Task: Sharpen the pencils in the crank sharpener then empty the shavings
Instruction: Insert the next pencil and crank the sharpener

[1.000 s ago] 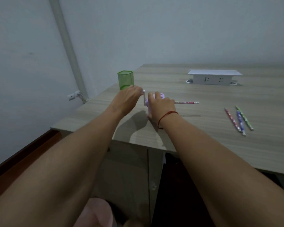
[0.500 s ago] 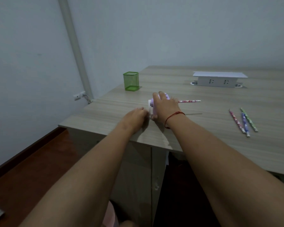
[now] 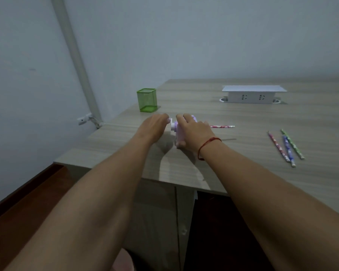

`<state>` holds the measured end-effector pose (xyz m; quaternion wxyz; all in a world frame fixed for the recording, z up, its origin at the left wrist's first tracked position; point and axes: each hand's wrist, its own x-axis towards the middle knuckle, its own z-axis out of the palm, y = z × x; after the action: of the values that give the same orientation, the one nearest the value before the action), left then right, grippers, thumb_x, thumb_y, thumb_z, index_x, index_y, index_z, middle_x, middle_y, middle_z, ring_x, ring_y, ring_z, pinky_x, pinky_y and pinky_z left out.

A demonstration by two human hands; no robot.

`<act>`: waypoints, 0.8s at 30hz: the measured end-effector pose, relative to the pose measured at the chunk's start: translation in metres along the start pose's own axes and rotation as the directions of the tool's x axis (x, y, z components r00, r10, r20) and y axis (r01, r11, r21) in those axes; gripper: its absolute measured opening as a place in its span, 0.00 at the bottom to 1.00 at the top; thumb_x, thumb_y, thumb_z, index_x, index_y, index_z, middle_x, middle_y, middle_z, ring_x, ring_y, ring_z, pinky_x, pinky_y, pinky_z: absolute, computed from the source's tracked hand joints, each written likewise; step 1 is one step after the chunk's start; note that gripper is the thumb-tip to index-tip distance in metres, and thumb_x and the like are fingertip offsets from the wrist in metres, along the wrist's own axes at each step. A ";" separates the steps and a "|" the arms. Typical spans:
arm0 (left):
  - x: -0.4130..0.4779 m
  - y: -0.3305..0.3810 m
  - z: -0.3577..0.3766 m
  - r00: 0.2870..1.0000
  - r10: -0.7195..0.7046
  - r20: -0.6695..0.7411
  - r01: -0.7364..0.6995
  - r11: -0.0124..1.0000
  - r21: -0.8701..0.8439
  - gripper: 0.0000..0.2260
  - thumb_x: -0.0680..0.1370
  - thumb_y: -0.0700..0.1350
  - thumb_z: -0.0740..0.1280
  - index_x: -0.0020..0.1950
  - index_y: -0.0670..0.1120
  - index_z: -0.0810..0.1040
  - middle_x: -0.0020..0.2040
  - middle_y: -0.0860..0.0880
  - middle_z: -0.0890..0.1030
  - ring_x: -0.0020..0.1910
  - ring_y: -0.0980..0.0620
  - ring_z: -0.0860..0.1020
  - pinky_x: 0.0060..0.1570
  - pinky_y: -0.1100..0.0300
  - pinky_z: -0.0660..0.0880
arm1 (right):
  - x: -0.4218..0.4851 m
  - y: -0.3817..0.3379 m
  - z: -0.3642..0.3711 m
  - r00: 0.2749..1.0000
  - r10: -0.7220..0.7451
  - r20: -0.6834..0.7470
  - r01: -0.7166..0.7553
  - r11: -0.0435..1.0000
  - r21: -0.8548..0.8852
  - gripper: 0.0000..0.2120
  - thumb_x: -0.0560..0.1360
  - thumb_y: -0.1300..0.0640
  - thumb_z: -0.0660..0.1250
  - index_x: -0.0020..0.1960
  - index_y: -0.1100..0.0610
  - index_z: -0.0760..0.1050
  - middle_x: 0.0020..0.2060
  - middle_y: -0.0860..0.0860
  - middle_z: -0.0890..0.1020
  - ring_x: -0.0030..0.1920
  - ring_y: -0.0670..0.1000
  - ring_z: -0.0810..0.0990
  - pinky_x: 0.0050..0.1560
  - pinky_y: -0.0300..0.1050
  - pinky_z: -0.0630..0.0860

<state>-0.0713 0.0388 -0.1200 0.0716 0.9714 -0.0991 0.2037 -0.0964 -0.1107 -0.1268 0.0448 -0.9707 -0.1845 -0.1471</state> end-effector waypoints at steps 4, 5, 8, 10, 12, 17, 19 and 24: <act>0.003 -0.004 -0.010 0.997 0.046 -0.065 -0.048 0.998 -0.032 0.12 0.82 0.45 0.54 0.49 0.41 0.75 0.46 0.39 0.80 0.44 0.39 0.79 0.39 0.50 0.73 | 0.001 -0.007 -0.004 1.000 -0.005 -0.016 0.003 0.994 -0.106 0.36 0.71 0.49 0.72 0.73 0.54 0.59 0.67 0.55 0.68 0.58 0.61 0.77 0.56 0.55 0.73; 0.000 -0.003 -0.016 0.995 0.072 -0.076 -0.074 0.997 -0.029 0.12 0.82 0.44 0.54 0.49 0.40 0.75 0.45 0.39 0.80 0.43 0.40 0.78 0.38 0.51 0.72 | 0.001 -0.008 -0.005 1.000 0.000 -0.024 -0.002 0.993 -0.121 0.35 0.71 0.50 0.72 0.72 0.55 0.59 0.67 0.55 0.68 0.58 0.60 0.78 0.55 0.54 0.74; -0.016 0.005 -0.035 0.983 0.172 -0.069 -0.170 0.985 0.025 0.12 0.82 0.41 0.56 0.51 0.38 0.76 0.48 0.38 0.80 0.47 0.39 0.78 0.42 0.50 0.71 | 0.000 -0.011 -0.007 1.000 -0.001 -0.023 -0.002 0.993 -0.116 0.32 0.72 0.51 0.71 0.71 0.56 0.61 0.67 0.55 0.69 0.60 0.60 0.76 0.54 0.54 0.75; -0.030 0.012 -0.045 0.969 0.242 -0.050 -0.237 0.968 0.089 0.11 0.82 0.39 0.57 0.51 0.37 0.77 0.50 0.37 0.79 0.48 0.39 0.78 0.46 0.50 0.72 | -0.001 -0.012 -0.008 1.000 -0.006 -0.027 0.003 0.995 -0.102 0.30 0.74 0.52 0.68 0.72 0.56 0.61 0.67 0.56 0.69 0.62 0.60 0.75 0.55 0.55 0.74; -0.043 0.017 -0.047 0.959 0.281 -0.026 -0.275 0.953 0.128 0.09 0.81 0.38 0.57 0.53 0.38 0.77 0.50 0.39 0.79 0.49 0.40 0.78 0.47 0.50 0.73 | -0.002 -0.012 -0.011 1.000 0.002 -0.003 -0.002 0.997 -0.083 0.31 0.73 0.52 0.69 0.72 0.56 0.61 0.67 0.56 0.68 0.63 0.60 0.74 0.56 0.55 0.74; -0.069 0.018 -0.025 0.981 0.191 0.016 -0.192 0.980 0.056 0.09 0.81 0.42 0.60 0.58 0.40 0.75 0.54 0.39 0.80 0.52 0.42 0.79 0.50 0.53 0.74 | 0.000 -0.013 -0.011 0.999 0.022 0.029 -0.020 0.998 -0.054 0.34 0.72 0.52 0.71 0.72 0.56 0.60 0.69 0.57 0.66 0.65 0.59 0.74 0.58 0.55 0.73; -0.071 0.016 -0.013 0.981 0.190 0.046 -0.193 0.978 0.082 0.09 0.80 0.41 0.62 0.57 0.41 0.76 0.54 0.41 0.81 0.52 0.44 0.80 0.51 0.55 0.75 | 0.002 -0.013 -0.008 0.999 0.026 0.037 -0.024 0.998 -0.060 0.34 0.72 0.53 0.70 0.73 0.56 0.58 0.70 0.57 0.65 0.67 0.60 0.72 0.59 0.56 0.73; -0.062 0.018 0.004 0.987 0.107 0.122 -0.114 0.992 0.056 0.07 0.77 0.41 0.65 0.53 0.41 0.78 0.54 0.42 0.80 0.53 0.45 0.78 0.53 0.54 0.74 | 0.006 -0.010 0.003 1.000 0.006 -0.010 -0.007 0.998 -0.057 0.35 0.70 0.49 0.72 0.71 0.55 0.60 0.69 0.55 0.67 0.67 0.59 0.71 0.60 0.58 0.72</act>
<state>-0.1291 0.0308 -0.1476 0.0237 0.9766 -0.1504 0.1521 -0.0940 -0.0985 -0.1275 0.0183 -0.9715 -0.1767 -0.1571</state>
